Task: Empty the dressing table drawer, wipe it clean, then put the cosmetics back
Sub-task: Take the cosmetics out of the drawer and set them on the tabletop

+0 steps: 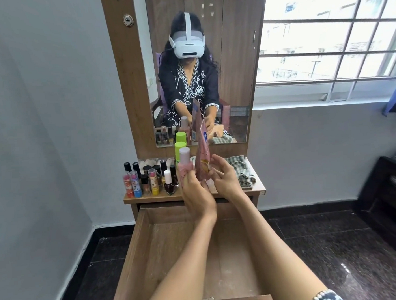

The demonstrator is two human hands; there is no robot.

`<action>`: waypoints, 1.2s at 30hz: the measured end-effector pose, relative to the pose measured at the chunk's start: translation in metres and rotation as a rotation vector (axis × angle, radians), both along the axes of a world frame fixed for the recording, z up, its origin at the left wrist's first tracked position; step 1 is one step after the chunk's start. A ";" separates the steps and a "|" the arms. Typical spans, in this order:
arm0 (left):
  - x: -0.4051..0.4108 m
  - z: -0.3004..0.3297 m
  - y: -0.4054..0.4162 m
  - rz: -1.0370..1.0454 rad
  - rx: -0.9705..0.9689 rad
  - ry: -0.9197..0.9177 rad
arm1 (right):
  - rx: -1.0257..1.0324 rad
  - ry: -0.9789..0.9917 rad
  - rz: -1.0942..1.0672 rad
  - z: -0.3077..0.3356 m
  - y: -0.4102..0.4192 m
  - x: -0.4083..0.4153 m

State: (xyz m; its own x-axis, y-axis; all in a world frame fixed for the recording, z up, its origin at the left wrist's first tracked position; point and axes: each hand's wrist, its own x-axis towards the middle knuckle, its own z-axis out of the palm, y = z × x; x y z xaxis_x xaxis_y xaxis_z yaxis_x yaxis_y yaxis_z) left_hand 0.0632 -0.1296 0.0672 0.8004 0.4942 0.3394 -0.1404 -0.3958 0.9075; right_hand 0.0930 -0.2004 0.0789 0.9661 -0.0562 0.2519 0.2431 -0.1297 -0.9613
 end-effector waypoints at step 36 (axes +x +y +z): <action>0.045 -0.002 -0.056 -0.574 0.727 0.372 | -0.535 0.378 -0.333 0.008 -0.085 0.029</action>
